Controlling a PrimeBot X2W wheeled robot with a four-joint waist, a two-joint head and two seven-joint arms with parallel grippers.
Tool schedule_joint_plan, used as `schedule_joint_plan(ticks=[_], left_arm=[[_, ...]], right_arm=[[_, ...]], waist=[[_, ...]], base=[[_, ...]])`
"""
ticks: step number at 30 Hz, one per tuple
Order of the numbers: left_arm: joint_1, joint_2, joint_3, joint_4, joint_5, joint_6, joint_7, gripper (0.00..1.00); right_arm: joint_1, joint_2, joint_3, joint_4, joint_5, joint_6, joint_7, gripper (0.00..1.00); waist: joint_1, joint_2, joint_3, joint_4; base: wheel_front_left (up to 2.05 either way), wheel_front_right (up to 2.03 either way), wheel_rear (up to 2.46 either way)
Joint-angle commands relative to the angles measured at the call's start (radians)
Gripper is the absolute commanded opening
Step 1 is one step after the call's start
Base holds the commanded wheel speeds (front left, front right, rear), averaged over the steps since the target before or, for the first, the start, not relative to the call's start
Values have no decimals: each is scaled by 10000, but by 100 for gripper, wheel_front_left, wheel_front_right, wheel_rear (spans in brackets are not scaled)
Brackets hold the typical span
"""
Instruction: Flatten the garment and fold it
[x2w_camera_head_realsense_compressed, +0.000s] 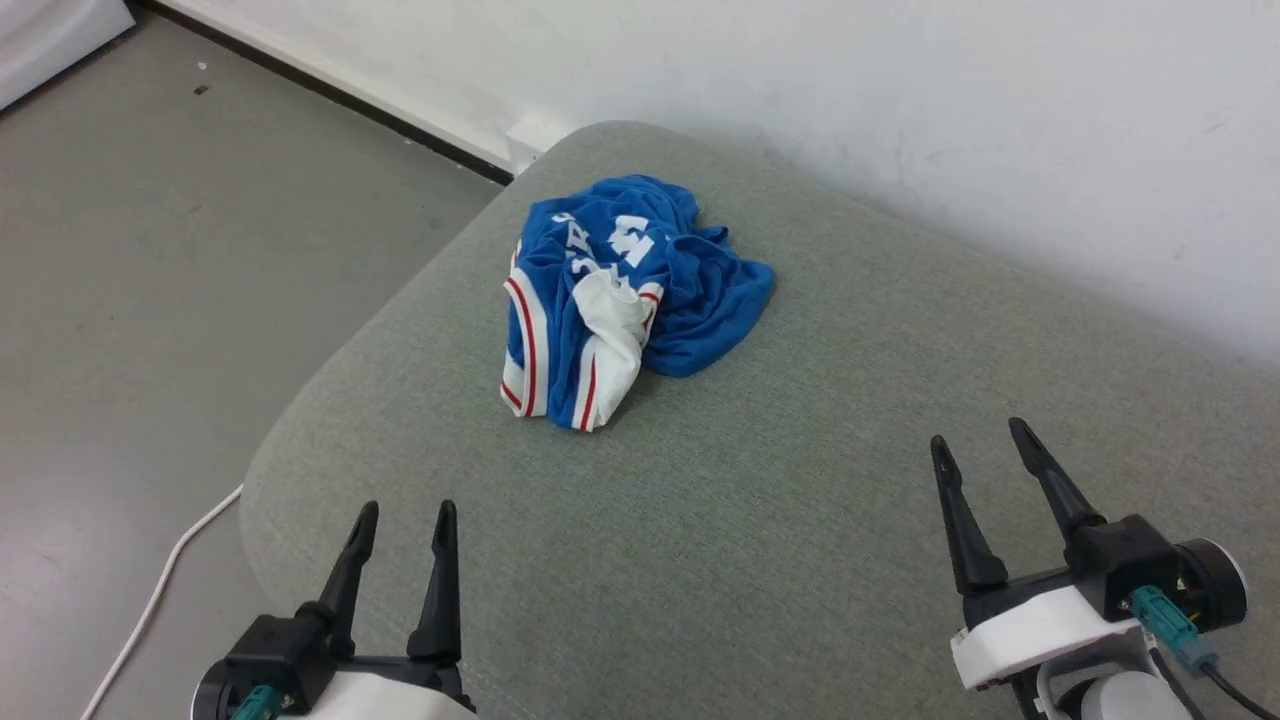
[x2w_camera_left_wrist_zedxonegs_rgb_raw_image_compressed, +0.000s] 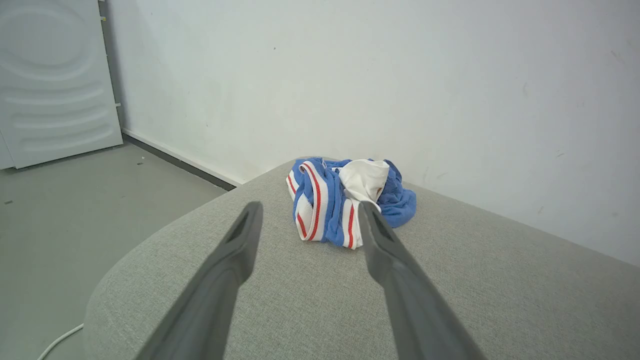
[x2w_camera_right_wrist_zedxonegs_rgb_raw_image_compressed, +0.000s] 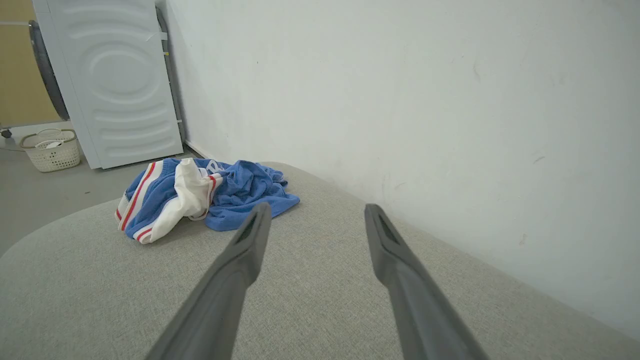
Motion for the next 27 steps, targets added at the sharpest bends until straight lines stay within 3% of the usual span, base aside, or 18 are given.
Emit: schedule_joint_plan(ticks=[1,18,22,27], left_arm=[[175,-49,-34,39,-95,-65,-101,100],[-485,-12,121,383,-443,-352,-101,100],[-1703,526,23,107,-417,-487,120,100],[-3676,1466,-216,-355,-585,-612,1382,100]], right_arm=[[-137,30,6,53,-69,-21,-113,100],[-200,30,18,-114,-299,-21,-113,100],[-300,30,-33,-341,-577,-21,-113,100],[-550,28,-45,-698,-991,-21,-113,100]], waist=[[0,0,-12,81],[0,0,330,77],[0,0,649,66],[0,0,1274,-120]], base=[[0,0,0],[0,0,0],[0,0,0],[0,0,0]])
